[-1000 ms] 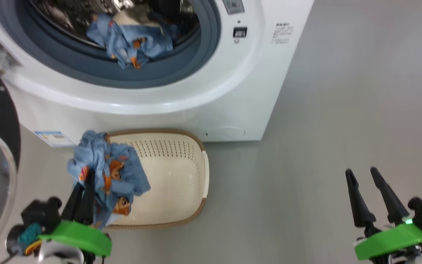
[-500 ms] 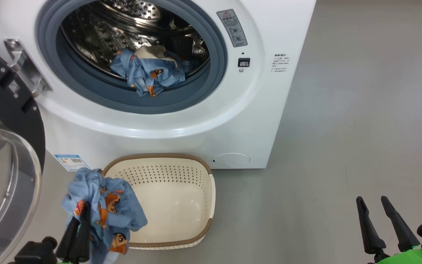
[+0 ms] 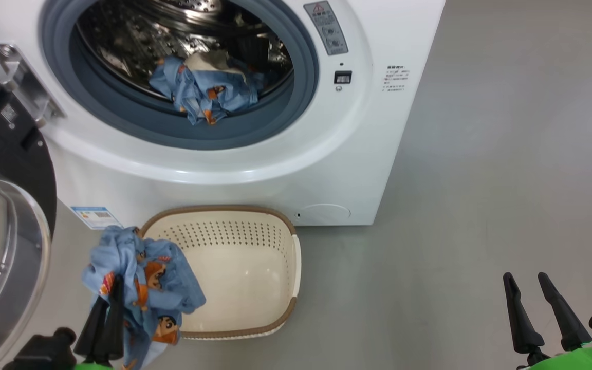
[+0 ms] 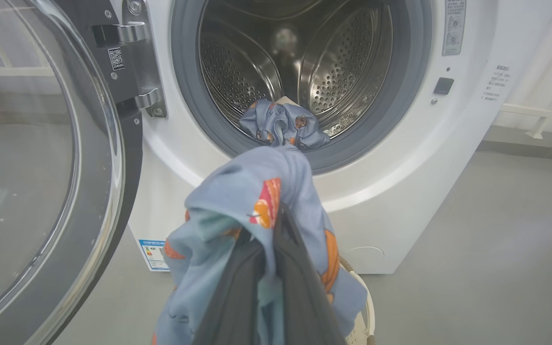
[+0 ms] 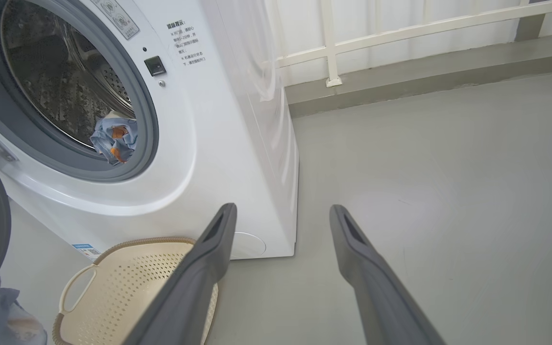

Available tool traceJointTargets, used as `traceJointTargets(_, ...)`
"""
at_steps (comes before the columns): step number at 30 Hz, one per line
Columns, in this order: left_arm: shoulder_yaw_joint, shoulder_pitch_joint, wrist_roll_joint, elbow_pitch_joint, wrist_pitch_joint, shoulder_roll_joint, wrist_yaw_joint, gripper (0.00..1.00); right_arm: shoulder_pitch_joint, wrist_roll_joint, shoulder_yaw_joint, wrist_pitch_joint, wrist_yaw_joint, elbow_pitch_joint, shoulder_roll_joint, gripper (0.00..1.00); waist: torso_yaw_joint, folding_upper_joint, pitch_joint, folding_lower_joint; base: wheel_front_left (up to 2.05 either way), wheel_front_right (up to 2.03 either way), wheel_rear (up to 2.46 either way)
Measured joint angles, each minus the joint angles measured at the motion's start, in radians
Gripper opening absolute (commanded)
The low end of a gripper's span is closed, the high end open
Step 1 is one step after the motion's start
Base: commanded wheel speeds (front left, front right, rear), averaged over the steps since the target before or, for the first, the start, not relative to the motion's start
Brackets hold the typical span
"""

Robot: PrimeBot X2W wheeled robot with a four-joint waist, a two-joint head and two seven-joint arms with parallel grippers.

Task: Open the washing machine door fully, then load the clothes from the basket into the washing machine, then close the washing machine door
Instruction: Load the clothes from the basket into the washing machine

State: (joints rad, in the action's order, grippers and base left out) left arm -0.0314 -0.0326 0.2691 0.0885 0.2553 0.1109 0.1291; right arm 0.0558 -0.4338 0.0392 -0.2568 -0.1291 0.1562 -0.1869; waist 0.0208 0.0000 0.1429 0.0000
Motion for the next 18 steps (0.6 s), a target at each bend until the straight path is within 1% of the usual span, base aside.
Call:
traceJointTargets(4,-0.002,0.046,0.000,0.000,0.000,-0.003,0.000,0.00,-0.020,0.000,-0.001,0.000,0.000,-0.003,0.004,1.00,-0.003,0.0000,0.029,0.0000,0.00,0.00,0.00)
traceJointTargets(9,-0.019,0.163,0.000,-0.002,0.000,-0.002,0.000,0.00,-0.061,0.000,-0.009,0.000,0.000,-0.007,0.009,1.00,-0.012,0.0000,0.076,0.0000,0.00,0.00,0.00)
traceJointTargets(14,-0.036,0.293,-0.002,0.002,0.000,0.018,0.000,0.00,-0.095,0.000,-0.026,0.000,0.000,-0.008,0.016,1.00,-0.028,0.0000,0.124,0.0000,0.00,0.00,0.00)
traceJointTargets(18,-0.038,0.430,0.000,0.034,0.000,0.035,0.000,0.00,-0.124,0.000,-0.035,0.000,0.000,-0.008,0.017,1.00,-0.045,0.0000,0.160,0.0000,0.00,0.00,0.00)
